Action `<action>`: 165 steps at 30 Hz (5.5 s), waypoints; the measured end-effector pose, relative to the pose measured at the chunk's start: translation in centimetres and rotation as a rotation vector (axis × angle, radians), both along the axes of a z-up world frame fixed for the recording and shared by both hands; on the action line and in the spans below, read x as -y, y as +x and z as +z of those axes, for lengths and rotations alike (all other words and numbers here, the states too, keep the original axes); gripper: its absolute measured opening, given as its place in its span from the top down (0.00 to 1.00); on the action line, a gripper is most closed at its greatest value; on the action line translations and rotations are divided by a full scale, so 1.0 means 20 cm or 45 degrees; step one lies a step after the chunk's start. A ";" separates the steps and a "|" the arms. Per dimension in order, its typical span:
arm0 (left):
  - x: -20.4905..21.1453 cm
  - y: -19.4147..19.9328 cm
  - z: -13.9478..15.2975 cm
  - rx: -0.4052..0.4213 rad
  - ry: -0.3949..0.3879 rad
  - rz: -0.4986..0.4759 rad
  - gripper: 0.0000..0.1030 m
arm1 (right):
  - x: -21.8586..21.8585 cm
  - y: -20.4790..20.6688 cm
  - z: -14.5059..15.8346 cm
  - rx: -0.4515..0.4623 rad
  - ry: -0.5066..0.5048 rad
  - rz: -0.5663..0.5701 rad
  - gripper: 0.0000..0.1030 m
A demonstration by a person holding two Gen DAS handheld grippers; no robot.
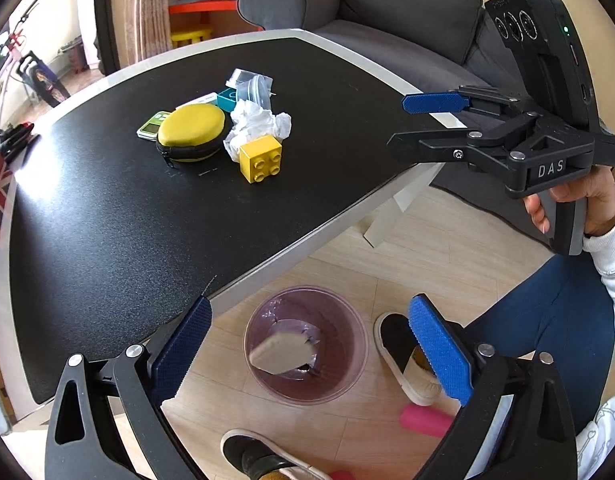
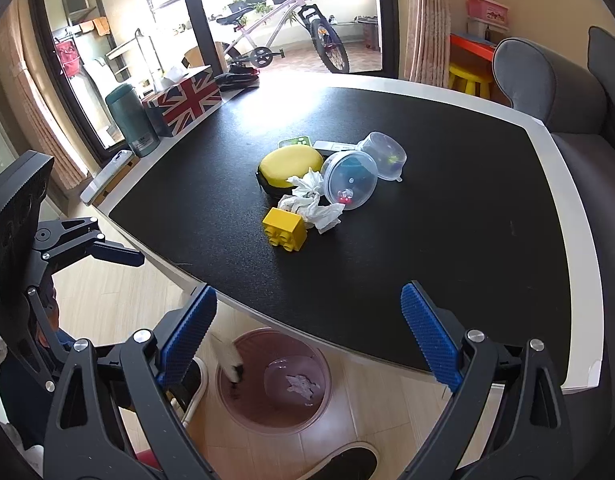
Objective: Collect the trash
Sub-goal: 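Lower the pouch over the pink bin and open the left tool, then reach the right tool to the yellow Lego block and grasp it, then grasp the remaining white tissue with the left tool while the right holds the block, then carry both items to the pink bin and open the right tool over it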
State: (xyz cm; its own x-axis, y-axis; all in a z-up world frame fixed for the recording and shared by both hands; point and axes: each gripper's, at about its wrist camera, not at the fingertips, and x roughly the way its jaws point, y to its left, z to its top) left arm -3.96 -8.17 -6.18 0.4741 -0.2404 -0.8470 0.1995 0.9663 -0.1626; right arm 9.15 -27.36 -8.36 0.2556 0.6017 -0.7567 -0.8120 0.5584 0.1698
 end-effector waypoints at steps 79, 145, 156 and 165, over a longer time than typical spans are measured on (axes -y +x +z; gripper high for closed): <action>-0.59 0.23 0.09 0.170 -0.120 0.522 0.07 | -0.52 0.12 -0.24 -0.134 -0.150 -0.078 0.67; -0.10 0.72 -0.16 -0.089 -0.080 0.312 0.78 | 0.05 0.29 -0.06 -0.078 -0.034 -0.228 0.67; -0.12 0.63 -0.09 -0.043 -0.058 0.293 0.86 | 0.05 0.28 -0.06 -0.066 -0.033 -0.218 0.67; -0.16 0.51 0.02 0.012 -0.042 0.294 0.86 | 0.01 0.22 -0.02 -0.033 -0.028 -0.180 0.67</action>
State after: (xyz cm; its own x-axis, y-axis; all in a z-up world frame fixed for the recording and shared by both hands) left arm 6.18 -4.96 -5.87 0.5274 -0.1520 -0.8359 -0.0246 0.9807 -0.1939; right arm 13.63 -27.58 -8.71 0.3166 0.5443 -0.7768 -0.7207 0.6705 0.1761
